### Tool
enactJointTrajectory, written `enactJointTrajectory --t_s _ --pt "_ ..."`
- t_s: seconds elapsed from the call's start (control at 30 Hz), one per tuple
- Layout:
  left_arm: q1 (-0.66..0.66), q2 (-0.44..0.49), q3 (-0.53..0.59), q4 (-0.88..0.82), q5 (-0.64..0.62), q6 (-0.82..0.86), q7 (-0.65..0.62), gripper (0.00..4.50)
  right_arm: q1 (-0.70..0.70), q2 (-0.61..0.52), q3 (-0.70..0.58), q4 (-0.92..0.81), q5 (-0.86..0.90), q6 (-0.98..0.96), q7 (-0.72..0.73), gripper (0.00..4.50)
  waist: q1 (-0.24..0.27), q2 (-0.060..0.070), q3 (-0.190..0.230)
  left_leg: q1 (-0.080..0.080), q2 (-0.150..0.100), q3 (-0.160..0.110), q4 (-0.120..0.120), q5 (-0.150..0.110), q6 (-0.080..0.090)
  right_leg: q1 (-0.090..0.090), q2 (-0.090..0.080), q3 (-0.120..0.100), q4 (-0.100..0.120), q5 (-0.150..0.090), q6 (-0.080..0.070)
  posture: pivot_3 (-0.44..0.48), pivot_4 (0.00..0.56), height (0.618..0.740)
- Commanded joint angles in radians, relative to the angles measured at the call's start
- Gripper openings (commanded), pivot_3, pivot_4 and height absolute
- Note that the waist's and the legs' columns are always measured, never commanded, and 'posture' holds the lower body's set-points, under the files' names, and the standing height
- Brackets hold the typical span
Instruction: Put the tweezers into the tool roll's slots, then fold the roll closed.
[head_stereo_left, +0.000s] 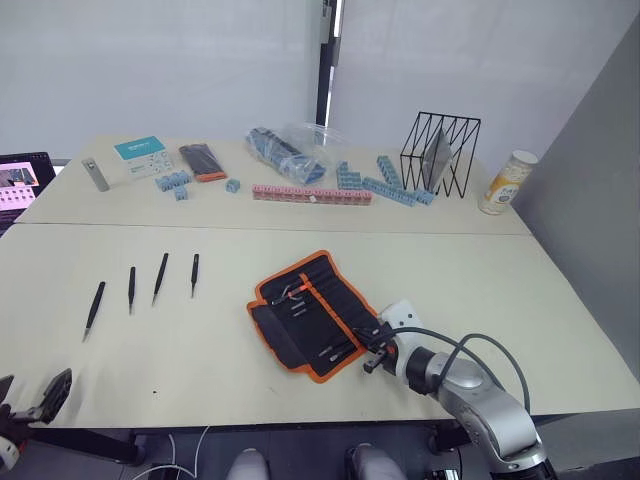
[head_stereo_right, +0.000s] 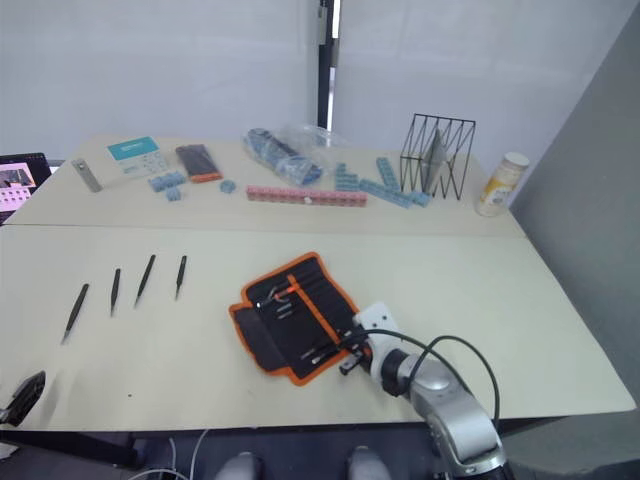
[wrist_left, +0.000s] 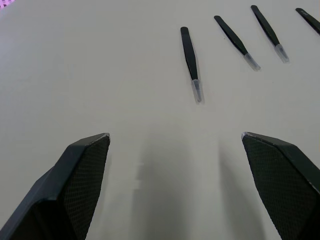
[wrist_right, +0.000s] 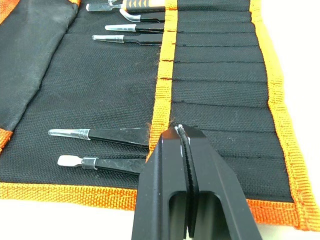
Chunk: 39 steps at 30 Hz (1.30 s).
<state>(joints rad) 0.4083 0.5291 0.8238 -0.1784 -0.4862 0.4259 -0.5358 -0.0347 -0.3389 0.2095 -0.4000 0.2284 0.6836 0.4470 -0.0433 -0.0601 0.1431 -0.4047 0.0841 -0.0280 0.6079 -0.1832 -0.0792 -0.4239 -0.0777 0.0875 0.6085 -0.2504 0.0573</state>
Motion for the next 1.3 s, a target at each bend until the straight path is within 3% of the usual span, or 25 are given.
enactJointTrajectory --t_s 0.03,0.43,0.63,0.73,1.1,1.3 --pt "-0.07 0.051 -0.048 0.051 0.026 0.017 0.027 4.48 0.046 -0.007 0.03 0.068 -0.015 0.075 -0.018 0.0 0.0 0.0 0.0 0.0 0.0 0.0 0.0 0.0 0.0 0.0 0.0 0.0 0.0 0.0 0.0 0.0 0.15 0.717" --pt "-0.429 0.192 -0.256 0.458 0.17 -0.017 0.066 4.48 0.039 0.009 0.023 0.058 -0.014 0.084 -0.044 0.0 0.002 0.001 -0.001 0.003 0.0 0.0 -0.002 0.0 0.0 0.001 0.001 -0.003 0.005 0.001 -0.001 0.0 0.15 0.717" --pt "-0.494 0.199 -0.341 0.565 0.191 -0.041 0.005 4.48 0.044 0.01 0.025 0.047 -0.01 0.09 -0.054 0.0 0.015 0.009 -0.005 0.006 0.0 0.0 -0.002 0.0 0.0 0.003 0.001 -0.003 0.006 0.001 -0.001 0.0 0.15 0.717" --pt "-0.504 0.193 -0.355 0.577 0.188 -0.037 0.001 3.69 0.042 0.012 0.027 0.047 -0.009 0.09 -0.057 0.0 0.022 0.012 -0.007 0.007 0.0 0.0 -0.002 0.0 0.0 0.003 0.001 -0.003 0.006 0.001 -0.001 0.0 0.15 0.717" --pt "-0.497 0.198 -0.363 0.584 0.184 -0.038 -0.01 0.06 0.027 0.012 0.035 0.066 -0.012 0.078 -0.054 0.0 0.025 0.021 -0.012 0.008 0.0 0.0 -0.002 0.0 0.0 0.003 0.001 -0.003 0.006 0.001 -0.001 0.0 0.15 0.717" --pt "-0.496 0.232 -0.341 0.508 0.176 -0.051 -0.018 0.02 0.024 0.011 0.041 0.078 -0.016 0.068 -0.05 0.0 0.024 0.02 -0.011 0.008 0.0 0.0 -0.002 0.0 0.0 0.003 0.001 -0.003 0.006 0.001 -0.001 0.0 0.15 0.717"
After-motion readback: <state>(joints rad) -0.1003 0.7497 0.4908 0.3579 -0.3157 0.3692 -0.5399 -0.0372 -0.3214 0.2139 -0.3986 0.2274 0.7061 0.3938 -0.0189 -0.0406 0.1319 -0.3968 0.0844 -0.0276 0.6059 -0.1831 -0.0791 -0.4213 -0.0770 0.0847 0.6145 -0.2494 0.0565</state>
